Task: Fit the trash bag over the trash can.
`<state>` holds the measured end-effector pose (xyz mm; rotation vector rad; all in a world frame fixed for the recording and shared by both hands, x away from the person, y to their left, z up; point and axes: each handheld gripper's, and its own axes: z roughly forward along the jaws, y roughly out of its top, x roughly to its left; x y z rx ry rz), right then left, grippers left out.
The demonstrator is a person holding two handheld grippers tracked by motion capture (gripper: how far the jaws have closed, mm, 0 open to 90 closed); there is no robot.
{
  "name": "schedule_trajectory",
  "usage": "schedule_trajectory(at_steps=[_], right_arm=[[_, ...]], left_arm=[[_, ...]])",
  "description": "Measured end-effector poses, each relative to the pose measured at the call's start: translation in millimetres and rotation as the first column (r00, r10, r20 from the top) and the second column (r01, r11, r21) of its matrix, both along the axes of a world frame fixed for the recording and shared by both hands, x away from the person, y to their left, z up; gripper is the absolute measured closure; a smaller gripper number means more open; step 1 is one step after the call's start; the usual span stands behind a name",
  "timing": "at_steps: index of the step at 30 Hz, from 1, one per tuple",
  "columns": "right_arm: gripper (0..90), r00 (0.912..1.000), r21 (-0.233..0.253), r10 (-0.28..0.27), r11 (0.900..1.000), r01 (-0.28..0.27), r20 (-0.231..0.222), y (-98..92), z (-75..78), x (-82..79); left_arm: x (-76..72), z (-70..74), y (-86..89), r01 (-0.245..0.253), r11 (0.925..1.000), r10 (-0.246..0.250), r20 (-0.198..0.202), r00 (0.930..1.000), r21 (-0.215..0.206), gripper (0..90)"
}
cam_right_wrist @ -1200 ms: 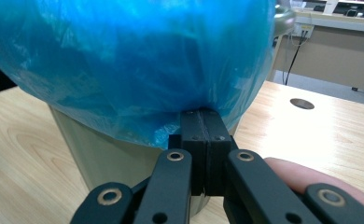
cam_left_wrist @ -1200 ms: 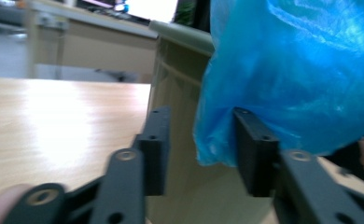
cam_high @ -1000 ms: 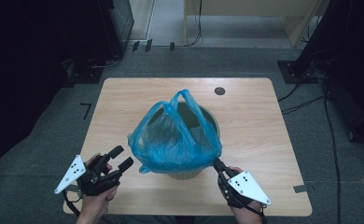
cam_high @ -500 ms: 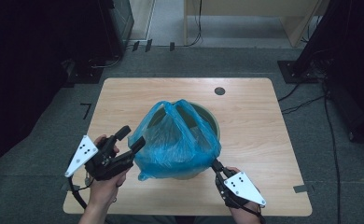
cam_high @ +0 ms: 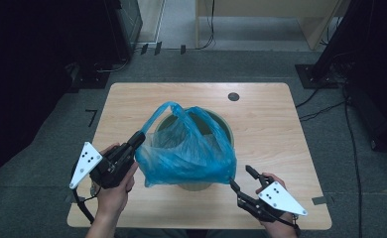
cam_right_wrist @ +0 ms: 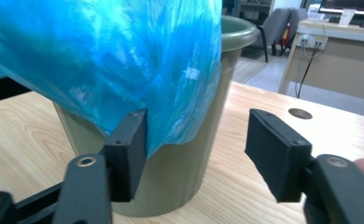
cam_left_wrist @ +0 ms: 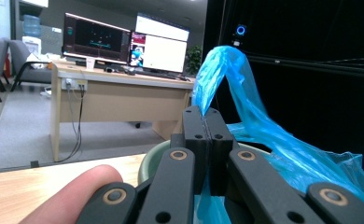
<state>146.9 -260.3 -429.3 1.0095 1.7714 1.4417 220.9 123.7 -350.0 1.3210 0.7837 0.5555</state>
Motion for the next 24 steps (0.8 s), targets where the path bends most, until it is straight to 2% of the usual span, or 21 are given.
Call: schedule_trajectory(at_steps=[4, 6, 9, 12, 15, 20, 22, 24], right_arm=[[33.0, 0.9988, 0.009, 0.032, 0.999, -0.033, 0.036, -12.4, 9.8, -8.8], [29.9, 0.9957, -0.012, 0.064, 0.998, -0.063, 0.067, -14.9, 17.5, -14.9], [26.5, 0.9898, -0.011, 0.108, 0.994, -0.108, 0.092, -18.3, 26.4, -20.9], [25.4, 0.9854, -0.011, 0.124, 0.992, -0.124, 0.116, -20.1, 33.0, -21.8], [29.0, 0.9852, 0.012, 0.105, 0.994, -0.107, 0.136, -18.7, 44.3, -14.2], [37.3, 0.9854, 0.033, 0.029, 0.999, -0.035, 0.168, -5.2, 70.3, 11.1], [40.2, 0.9883, 0.053, 0.002, 0.999, -0.01, 0.153, 1.3, 80.1, 23.9], [41.0, 0.9933, 0.064, -0.017, 0.998, 0.01, 0.114, 8.6, 88.2, 38.3]], left_arm=[[-1.1, -2.3, -3.5, 0.003, 1.0, -0.003, 0.022, 0.9998, 0.008, 90.0], [-2.1, -2.4, -4.0, -0.004, 1.0, 0.004, 0.03, 0.9995, 0.008, 90.0], [-2.5, -0.9, -2.9, -0.012, 0.9999, 0.012, 0.04, 0.9991, 0.004, 90.0], [-4.1, 0.3, -2.6, -0.01, 0.9999, 0.009, 0.056, 0.9984, 0.006, 90.0], [-6.8, 0.0, -3.3, -0.001, 1.0, 0.0, 0.072, 0.9974, 0.008, 90.0], [-8.8, -1.6, -2.7, -0.001, 0.9999, 0.0, 0.076, 0.9971, 0.014, 90.0], [-9.4, -2.0, -2.5, 0.001, 0.9998, -0.002, 0.077, 0.997, 0.018, 90.0], [-10.0, -2.3, -2.6, 0.006, 0.9998, -0.008, 0.079, 0.9968, 0.019, 90.0]])
